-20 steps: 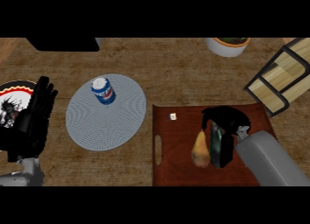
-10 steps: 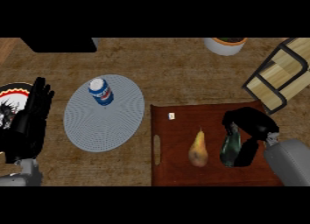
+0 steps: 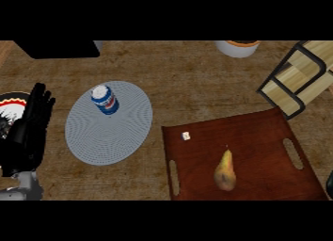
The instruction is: Pick the eggplant from the tray and place it in the tiered shelf
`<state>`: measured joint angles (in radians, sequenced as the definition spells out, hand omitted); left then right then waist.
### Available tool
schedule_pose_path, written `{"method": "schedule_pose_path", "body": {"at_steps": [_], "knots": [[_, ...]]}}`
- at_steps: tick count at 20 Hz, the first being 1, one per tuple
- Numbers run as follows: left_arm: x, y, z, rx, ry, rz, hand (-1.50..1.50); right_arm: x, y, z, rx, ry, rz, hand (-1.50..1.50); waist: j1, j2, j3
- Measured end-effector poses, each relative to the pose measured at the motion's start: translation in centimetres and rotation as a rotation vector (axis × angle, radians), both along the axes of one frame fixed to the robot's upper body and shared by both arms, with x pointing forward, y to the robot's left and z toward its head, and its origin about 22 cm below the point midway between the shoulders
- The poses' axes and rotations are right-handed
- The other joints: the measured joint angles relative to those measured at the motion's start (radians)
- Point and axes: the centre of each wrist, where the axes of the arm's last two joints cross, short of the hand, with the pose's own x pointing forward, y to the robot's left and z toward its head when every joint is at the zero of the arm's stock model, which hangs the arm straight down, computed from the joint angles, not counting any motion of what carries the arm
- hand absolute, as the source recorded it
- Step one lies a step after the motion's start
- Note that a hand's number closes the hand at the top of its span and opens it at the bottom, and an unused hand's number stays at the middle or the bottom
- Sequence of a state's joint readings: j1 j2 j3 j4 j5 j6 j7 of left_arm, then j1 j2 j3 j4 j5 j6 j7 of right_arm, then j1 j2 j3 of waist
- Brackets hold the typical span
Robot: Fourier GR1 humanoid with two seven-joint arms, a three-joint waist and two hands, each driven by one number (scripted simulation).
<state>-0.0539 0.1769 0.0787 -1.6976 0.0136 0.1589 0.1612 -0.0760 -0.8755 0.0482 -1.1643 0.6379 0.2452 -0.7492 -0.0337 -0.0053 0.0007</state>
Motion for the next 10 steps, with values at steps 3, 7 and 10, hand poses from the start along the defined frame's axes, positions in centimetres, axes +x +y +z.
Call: {"method": "schedule_pose_path", "body": {"at_steps": [3, 7, 10], "knots": [[0.0, 0.2, 0.1, 0.002, 0.004, 0.006, 0.0, -1.0, -2.4, 2.3, 0.134, -0.046, -0.053, 1.5, -0.004, -0.002, -0.001], [-0.1, 0.1, 0.2, 0.004, 0.005, 0.003, 0.0, -1.8, -5.0, 6.2, 0.289, -0.132, -0.161, 1.5, -0.002, -0.003, -0.002], [0.0, -0.4, 0.2, -0.001, 0.003, -0.006, 0.0, -2.3, -6.9, 9.8, 0.365, -0.209, -0.251, 1.5, 0.005, -0.001, -0.002]]}}
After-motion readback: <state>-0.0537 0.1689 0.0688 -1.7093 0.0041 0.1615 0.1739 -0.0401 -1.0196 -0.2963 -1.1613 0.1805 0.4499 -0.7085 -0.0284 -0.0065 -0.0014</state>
